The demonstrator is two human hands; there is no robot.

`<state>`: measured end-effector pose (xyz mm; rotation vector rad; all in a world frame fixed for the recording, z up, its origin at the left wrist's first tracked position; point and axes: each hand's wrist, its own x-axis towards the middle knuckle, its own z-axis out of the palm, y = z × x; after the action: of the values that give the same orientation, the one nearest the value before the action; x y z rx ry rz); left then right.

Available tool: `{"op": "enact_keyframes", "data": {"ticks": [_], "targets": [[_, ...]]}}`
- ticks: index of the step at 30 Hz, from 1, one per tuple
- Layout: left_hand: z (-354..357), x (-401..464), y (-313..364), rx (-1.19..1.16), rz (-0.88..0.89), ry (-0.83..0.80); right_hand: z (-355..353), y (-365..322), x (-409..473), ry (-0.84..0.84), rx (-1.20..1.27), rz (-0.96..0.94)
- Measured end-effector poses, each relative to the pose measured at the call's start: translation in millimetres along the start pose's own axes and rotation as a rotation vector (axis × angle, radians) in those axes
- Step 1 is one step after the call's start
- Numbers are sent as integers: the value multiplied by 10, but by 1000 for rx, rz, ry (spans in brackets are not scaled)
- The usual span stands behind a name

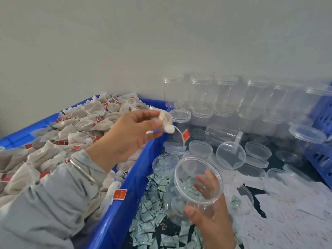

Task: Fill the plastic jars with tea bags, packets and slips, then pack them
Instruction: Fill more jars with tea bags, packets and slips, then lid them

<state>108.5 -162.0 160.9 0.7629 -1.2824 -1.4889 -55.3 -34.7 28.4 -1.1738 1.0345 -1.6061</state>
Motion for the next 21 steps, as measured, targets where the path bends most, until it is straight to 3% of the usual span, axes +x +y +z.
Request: {"op": "enact_keyframes", "data": {"ticks": [7,12,17,21], "targets": [[232,-215,-86,22,-47,-239,5,55,-14,-46,-39,53],[264,-264,-160,254,8,-310,-1,84,24,-1,-18,60],[164,-167,-106,262,50,-180,-22,63,17,46,-30,97],[-201,74,-34,316,77,150,-24,59,9,42,-70,103]]}}
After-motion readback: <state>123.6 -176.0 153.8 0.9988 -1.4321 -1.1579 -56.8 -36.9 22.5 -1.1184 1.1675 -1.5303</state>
